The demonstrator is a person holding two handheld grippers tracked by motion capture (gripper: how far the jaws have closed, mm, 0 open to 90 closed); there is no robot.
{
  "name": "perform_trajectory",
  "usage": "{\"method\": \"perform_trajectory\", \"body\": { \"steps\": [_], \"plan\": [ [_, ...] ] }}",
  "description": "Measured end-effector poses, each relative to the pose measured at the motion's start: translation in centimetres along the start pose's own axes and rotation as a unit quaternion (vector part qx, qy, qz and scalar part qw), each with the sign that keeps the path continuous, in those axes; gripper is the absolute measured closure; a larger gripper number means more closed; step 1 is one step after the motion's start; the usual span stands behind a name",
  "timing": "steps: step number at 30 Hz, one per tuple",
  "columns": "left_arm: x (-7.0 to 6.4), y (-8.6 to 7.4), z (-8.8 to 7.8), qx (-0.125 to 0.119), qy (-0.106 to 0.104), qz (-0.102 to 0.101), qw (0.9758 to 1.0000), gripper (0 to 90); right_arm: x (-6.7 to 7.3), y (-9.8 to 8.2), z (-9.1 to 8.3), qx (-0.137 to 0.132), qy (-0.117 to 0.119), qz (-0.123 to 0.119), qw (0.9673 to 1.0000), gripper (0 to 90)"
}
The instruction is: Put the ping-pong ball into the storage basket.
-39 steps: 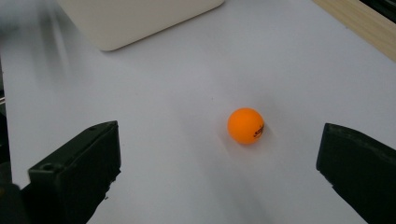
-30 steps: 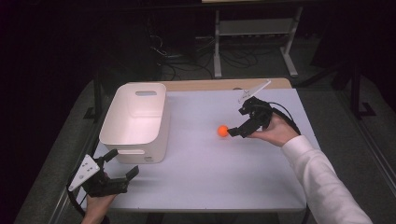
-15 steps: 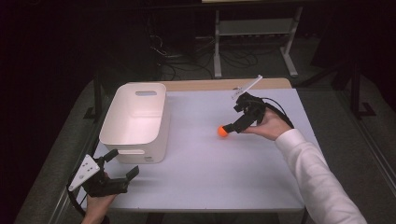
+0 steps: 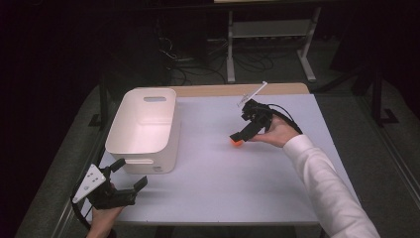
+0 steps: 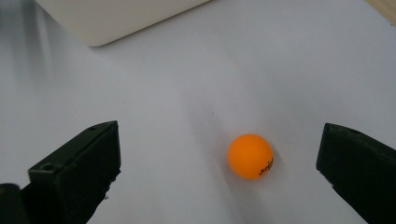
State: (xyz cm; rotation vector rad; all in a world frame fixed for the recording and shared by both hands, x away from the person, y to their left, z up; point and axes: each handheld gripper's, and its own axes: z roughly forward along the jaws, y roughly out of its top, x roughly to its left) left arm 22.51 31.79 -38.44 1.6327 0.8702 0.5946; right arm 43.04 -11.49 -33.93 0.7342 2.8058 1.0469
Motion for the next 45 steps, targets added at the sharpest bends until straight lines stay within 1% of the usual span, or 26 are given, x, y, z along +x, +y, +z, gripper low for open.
{"method": "perform_trajectory", "body": {
  "steps": [3, 5, 6, 8, 13, 15, 16, 17, 20, 24, 29, 31, 36, 38, 42, 43, 45],
  "plan": [
    [0.0, 0.0, 0.0, 0.000, -0.001, -0.001, 1.0000, 0.0, -0.2, -0.1, 0.6, 0.007, -0.003, 0.001, 1.0000, 0.0],
    [0.0, 0.0, 0.0, 0.000, -0.002, -0.001, 1.0000, 0.0, -0.3, -0.1, 0.8, 0.006, -0.003, 0.000, 1.0000, 0.0],
    [0.0, 0.0, 0.0, 0.000, -0.002, -0.002, 1.0000, 0.0, -0.6, -0.1, 1.0, 0.006, -0.002, -0.003, 1.0000, 0.0],
    [0.0, 0.0, 0.0, 0.001, -0.002, -0.002, 1.0000, 0.0, -0.6, -0.1, 1.1, 0.013, -0.003, 0.008, 0.9999, 0.0],
    [-0.1, 0.0, 0.0, 0.000, -0.002, -0.003, 1.0000, 0.0, -0.7, -0.2, 1.4, 0.018, -0.003, 0.012, 0.9998, 0.0],
    [-0.1, 0.0, 0.1, 0.000, -0.002, -0.003, 1.0000, 0.0, -0.8, -0.2, 1.6, 0.016, -0.001, 0.009, 0.9998, 0.0],
    [0.0, 0.0, 0.0, 0.005, -0.001, 0.002, 1.0000, 0.0, -0.8, -0.2, 1.6, 0.018, 0.000, 0.012, 0.9998, 0.0],
    [0.0, 0.0, 0.0, 0.005, -0.001, 0.002, 1.0000, 0.0, -0.8, -0.2, 1.6, 0.018, 0.000, 0.012, 0.9998, 0.0],
    [-0.1, 0.0, 0.1, -0.001, -0.003, -0.004, 1.0000, 0.0, -1.1, -0.3, 1.9, 0.022, 0.005, 0.019, 0.9996, 0.0],
    [-0.1, 0.0, 0.1, 0.000, -0.003, -0.003, 1.0000, 0.0, -1.2, -0.4, 2.5, 0.030, 0.010, 0.021, 0.9993, 0.0],
    [-0.1, 0.0, 0.0, -0.002, -0.004, -0.003, 1.0000, 0.0, -1.4, -0.4, 3.0, 0.029, 0.011, 0.018, 0.9994, 0.0],
    [-0.1, 0.0, 0.0, -0.003, -0.005, -0.004, 1.0000, 0.0, -1.3, -0.4, 3.2, 0.036, 0.009, 0.023, 0.9990, 0.0],
    [-0.1, 0.0, 0.0, -0.005, -0.007, -0.003, 1.0000, 0.0, -1.5, -0.7, 4.0, 0.052, 0.006, 0.024, 0.9984, 0.0],
    [-0.1, 0.0, 0.0, -0.005, -0.008, -0.003, 1.0000, 0.0, -1.6, -0.7, 4.2, 0.059, 0.004, 0.028, 0.9979, 0.0],
    [-0.2, 0.0, 0.0, -0.005, -0.009, -0.006, 0.9999, 0.0, -1.7, -0.8, 4.6, 0.065, 0.001, 0.025, 0.9976, 0.0],
    [-0.2, 0.0, 0.0, -0.005, -0.009, -0.006, 0.9999, 0.0, -1.7, -0.9, 4.7, 0.070, 0.000, 0.024, 0.9973, 0.6],
    [-0.2, 0.0, 0.0, -0.004, -0.009, -0.005, 0.9999, 0.0, -1.8, -1.0, 4.9, 0.077, 0.006, 0.023, 0.9967, 4.1]
  ]
}}
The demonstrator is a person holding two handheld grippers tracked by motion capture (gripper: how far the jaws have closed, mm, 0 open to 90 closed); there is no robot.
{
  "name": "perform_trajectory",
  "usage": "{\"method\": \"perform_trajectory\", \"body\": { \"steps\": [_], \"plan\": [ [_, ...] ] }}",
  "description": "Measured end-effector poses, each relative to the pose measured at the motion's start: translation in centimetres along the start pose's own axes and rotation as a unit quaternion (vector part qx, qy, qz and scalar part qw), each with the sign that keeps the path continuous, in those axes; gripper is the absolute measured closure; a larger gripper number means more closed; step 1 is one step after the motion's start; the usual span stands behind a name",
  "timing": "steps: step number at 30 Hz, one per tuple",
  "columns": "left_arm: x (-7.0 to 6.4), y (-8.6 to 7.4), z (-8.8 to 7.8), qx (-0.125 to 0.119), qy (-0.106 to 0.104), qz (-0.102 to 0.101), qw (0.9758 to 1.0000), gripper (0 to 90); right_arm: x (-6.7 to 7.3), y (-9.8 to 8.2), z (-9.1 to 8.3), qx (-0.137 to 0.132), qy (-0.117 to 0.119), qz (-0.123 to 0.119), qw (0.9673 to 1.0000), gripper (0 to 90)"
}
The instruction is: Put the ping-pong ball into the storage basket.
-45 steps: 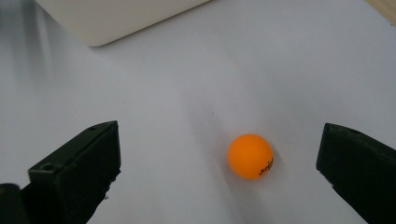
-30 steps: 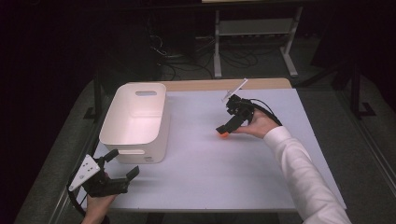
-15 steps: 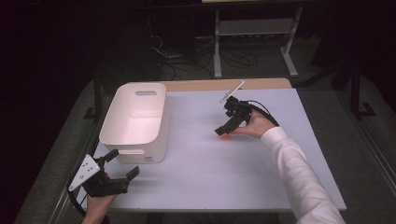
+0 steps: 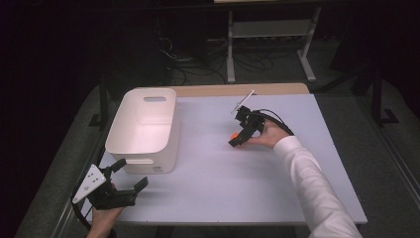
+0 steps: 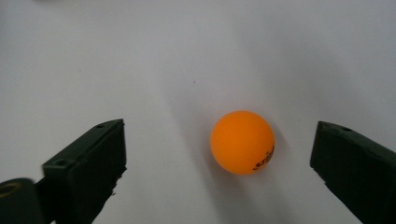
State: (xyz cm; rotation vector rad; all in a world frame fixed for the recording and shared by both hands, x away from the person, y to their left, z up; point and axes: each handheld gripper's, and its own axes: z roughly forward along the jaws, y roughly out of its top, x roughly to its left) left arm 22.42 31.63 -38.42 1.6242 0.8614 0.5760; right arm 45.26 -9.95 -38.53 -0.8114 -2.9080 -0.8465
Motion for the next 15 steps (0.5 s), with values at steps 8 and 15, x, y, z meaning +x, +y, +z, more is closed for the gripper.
{"method": "perform_trajectory", "body": {
  "steps": [8, 15],
  "plan": [
    [0.0, 0.0, -0.1, 0.001, -0.001, 0.003, 1.0000, 0.0, 0.2, 0.0, 1.0, 0.014, 0.007, -0.004, 0.9999, 8.9],
    [0.0, 0.0, -0.1, 0.001, -0.002, 0.003, 1.0000, 0.0, -0.1, -0.1, 1.3, 0.019, 0.008, -0.001, 0.9998, 12.8]
  ]
}}
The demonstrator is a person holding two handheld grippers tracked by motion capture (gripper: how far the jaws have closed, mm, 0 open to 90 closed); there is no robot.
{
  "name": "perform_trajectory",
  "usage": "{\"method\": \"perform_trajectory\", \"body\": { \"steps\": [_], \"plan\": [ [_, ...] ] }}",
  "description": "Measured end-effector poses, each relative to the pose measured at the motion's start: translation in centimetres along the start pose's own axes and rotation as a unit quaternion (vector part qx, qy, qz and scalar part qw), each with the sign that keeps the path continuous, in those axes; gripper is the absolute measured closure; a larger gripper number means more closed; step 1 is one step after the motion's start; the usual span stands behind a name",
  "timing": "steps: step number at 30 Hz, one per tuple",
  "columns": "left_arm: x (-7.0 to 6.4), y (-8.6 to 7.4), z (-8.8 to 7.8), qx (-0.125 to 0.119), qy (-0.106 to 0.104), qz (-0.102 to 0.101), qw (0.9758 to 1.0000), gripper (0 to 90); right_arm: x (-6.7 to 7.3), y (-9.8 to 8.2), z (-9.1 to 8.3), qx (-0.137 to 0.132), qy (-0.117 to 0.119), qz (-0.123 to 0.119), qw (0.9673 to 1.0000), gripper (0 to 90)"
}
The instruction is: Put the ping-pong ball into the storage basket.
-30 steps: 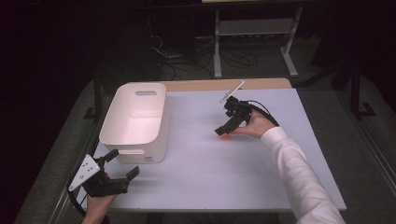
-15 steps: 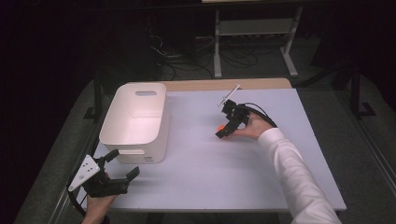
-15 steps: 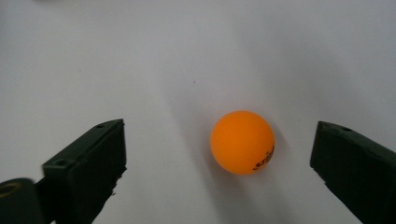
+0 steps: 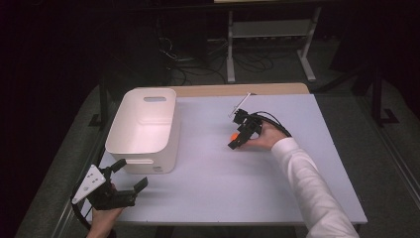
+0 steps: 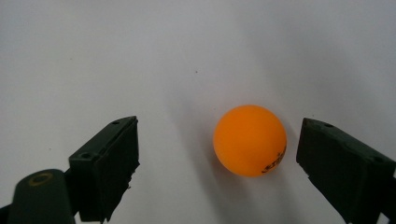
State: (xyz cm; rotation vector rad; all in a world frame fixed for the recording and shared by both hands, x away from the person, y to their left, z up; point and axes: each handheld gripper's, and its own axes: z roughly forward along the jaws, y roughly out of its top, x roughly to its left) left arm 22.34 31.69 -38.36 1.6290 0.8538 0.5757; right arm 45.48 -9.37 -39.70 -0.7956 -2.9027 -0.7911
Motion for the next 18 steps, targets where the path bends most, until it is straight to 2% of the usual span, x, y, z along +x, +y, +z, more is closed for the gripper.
{"method": "perform_trajectory", "body": {
  "steps": [5, 7, 13, 18],
  "plan": [
    [0.0, 0.0, 0.0, 0.000, -0.001, -0.001, 1.0000, 0.0, 0.0, 0.0, 0.4, 0.009, 0.000, 0.008, 0.9999, 16.5],
    [0.0, 0.0, 0.0, 0.000, -0.001, 0.000, 1.0000, 0.0, -0.1, 0.0, 0.4, 0.012, -0.007, 0.005, 0.9999, 19.6],
    [0.0, 0.0, 0.0, 0.000, -0.001, 0.000, 1.0000, 0.0, -0.3, -0.1, 0.8, 0.022, -0.007, 0.023, 0.9995, 29.0],
    [0.0, 0.0, 0.0, -0.001, -0.001, 0.001, 1.0000, 0.0, -0.4, -0.2, 1.2, 0.020, -0.013, 0.027, 0.9994, 34.5]
  ]
}}
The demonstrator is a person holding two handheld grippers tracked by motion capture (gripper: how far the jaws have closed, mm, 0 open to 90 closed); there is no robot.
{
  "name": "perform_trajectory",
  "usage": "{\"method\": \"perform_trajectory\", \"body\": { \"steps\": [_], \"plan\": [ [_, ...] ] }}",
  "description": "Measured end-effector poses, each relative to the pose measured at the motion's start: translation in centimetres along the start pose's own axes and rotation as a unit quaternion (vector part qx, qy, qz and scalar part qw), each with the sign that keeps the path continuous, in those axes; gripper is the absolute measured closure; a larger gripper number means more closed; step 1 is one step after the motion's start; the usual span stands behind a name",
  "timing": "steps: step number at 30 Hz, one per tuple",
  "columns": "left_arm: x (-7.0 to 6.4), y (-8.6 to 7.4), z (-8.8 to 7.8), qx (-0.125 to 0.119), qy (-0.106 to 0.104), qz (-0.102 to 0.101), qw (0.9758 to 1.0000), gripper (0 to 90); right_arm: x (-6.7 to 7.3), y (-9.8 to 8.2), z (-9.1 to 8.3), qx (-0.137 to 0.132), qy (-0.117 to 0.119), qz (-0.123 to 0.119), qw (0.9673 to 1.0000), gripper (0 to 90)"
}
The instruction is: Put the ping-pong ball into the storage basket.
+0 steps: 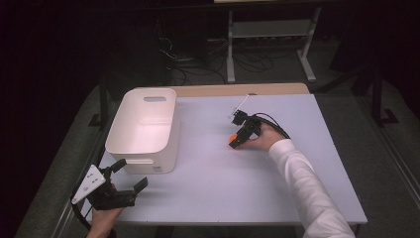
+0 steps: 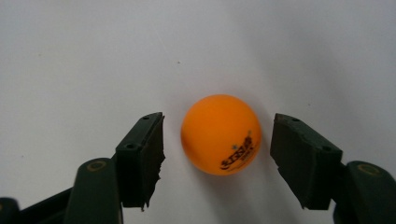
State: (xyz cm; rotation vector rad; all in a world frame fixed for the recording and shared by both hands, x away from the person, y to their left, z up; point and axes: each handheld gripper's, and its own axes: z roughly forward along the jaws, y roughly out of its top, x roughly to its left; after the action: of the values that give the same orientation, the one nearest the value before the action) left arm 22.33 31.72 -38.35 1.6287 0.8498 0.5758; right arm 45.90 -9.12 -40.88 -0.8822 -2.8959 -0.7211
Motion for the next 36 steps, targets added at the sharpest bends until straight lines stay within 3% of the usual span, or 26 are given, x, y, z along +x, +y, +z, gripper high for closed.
{"method": "perform_trajectory", "body": {
  "steps": [11, 36],
  "plan": [
    [0.0, 0.0, 0.0, 0.000, -0.001, -0.002, 1.0000, 0.0, -0.1, 0.0, 0.1, -0.006, -0.003, -0.006, 1.0000, 48.7],
    [-0.1, -0.1, 0.3, 0.008, -0.006, -0.001, 0.9999, 0.0, 0.5, -0.2, -1.5, -0.035, 0.020, -0.012, 0.9991, 49.4]
  ]
}}
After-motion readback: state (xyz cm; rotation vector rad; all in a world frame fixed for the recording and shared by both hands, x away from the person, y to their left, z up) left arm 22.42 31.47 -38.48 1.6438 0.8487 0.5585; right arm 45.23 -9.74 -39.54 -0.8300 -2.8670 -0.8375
